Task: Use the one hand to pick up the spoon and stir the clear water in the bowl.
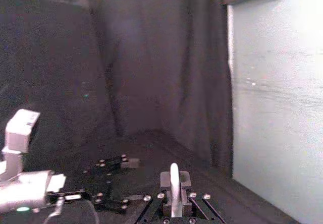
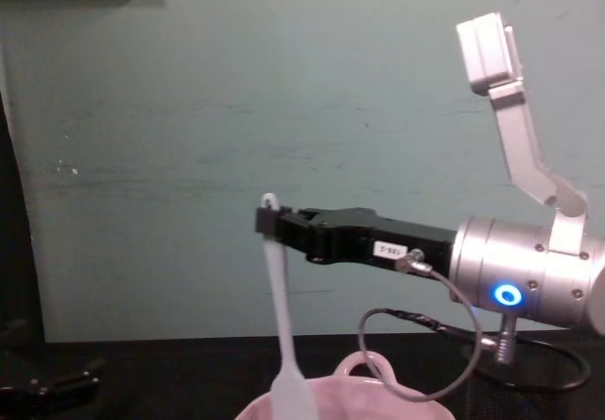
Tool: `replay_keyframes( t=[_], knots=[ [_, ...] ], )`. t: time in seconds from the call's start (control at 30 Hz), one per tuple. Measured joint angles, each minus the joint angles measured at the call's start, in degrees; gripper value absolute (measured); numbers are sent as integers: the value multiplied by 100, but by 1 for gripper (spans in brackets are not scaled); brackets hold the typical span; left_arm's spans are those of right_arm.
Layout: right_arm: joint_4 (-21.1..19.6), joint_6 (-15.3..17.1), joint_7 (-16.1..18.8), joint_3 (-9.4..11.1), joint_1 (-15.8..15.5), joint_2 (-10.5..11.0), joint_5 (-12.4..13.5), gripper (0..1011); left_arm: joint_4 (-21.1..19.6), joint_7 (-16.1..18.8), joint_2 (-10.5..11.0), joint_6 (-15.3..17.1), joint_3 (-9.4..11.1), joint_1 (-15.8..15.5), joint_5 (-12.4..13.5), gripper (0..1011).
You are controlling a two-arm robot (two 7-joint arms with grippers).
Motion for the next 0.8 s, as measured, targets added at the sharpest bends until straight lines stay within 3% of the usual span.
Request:
replay_keyframes(
  t=[0.17, 0.47, 0.8],
  knots=[
    [37, -37, -86, 153, -30, 106, 21, 110, 0, 0, 0, 0, 0, 0, 0, 1011],
    [-495, -33, -389, 490, -408, 442, 86, 110, 0, 0, 0, 0, 0, 0, 0, 1011],
    [-808, 34, -432, 523, -512, 494, 66, 110, 0, 0, 0, 0, 0, 0, 0, 1011]
  ],
)
